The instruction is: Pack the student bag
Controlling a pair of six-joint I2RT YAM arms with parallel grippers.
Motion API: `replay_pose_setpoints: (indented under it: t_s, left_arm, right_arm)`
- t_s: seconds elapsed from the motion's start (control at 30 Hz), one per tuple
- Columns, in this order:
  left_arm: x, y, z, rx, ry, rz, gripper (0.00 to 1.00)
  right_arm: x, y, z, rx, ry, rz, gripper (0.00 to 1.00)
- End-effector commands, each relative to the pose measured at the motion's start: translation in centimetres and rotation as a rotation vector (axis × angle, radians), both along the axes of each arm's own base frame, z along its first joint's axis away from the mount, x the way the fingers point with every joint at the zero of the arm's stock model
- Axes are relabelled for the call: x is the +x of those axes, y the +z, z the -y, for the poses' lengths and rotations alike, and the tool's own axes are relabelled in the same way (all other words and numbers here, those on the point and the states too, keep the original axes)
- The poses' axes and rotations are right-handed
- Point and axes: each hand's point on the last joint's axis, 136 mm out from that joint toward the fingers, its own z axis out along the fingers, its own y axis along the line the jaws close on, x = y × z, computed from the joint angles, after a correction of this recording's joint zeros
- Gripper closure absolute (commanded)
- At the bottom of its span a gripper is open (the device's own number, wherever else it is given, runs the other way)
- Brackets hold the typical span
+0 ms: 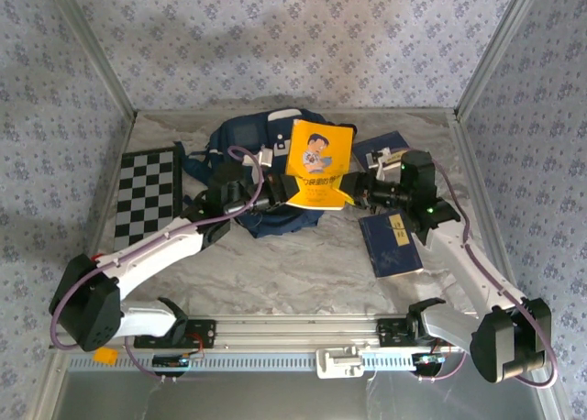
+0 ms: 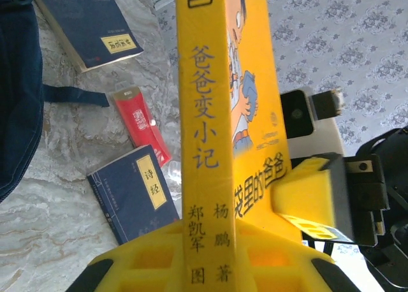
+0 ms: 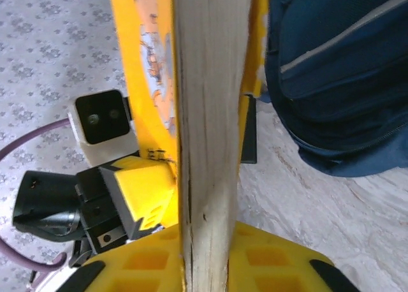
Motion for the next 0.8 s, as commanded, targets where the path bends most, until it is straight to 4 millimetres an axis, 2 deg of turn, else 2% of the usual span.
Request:
replay_pose_setpoints:
  t_s: [0.0, 0.07, 0.1, 0.23, 0.33, 0.43, 0.53, 0.77]
  left_arm:
    - [-1.3, 1.4, 0.5, -0.015, -0.057, 0.067, 1.00]
    - [-1.4, 1.2, 0.6, -0.004, -0.067, 0.066, 1.00]
    - [-1.5, 1.1, 0.7, 0.001, -0.072, 0.067, 0.99]
    - [-1.8, -0.5, 0.0, 0.125, -0.086, 0.076, 0.59]
    - [-1.8, -3.0, -2.0, 0.348, -0.071, 0.115, 0.41]
    - [-1.5, -5.5, -4.3, 0.606, -0.069, 0.172, 0.33]
    - [-1.1, -7.4, -5.3, 0.790, -0.136, 0.235, 0.29]
    - [-0.8, -10.3, -4.0, 1.060, -0.300, 0.471, 0.22]
  right_arm:
    - [-0.1, 1.1, -0.2, -0.016, 0.015, 0.057, 0.92]
    - [-0.1, 0.8, 0.0, -0.038, 0.008, 0.053, 1.00]
    - [-0.1, 0.6, 0.2, -0.049, 0.002, 0.050, 1.00]
    - [-0.5, -0.2, 1.1, -0.126, -0.010, 0.044, 1.00]
    - [-1.1, -1.7, 2.3, -0.222, -0.033, 0.028, 1.00]
    - [-2.0, -3.3, 3.5, -0.277, -0.047, -0.014, 1.00]
    - [-2.9, -4.4, 4.3, -0.303, -0.049, -0.043, 1.00]
    - [-5.1, -8.2, 7.2, -0.425, -0.075, -0.149, 1.00]
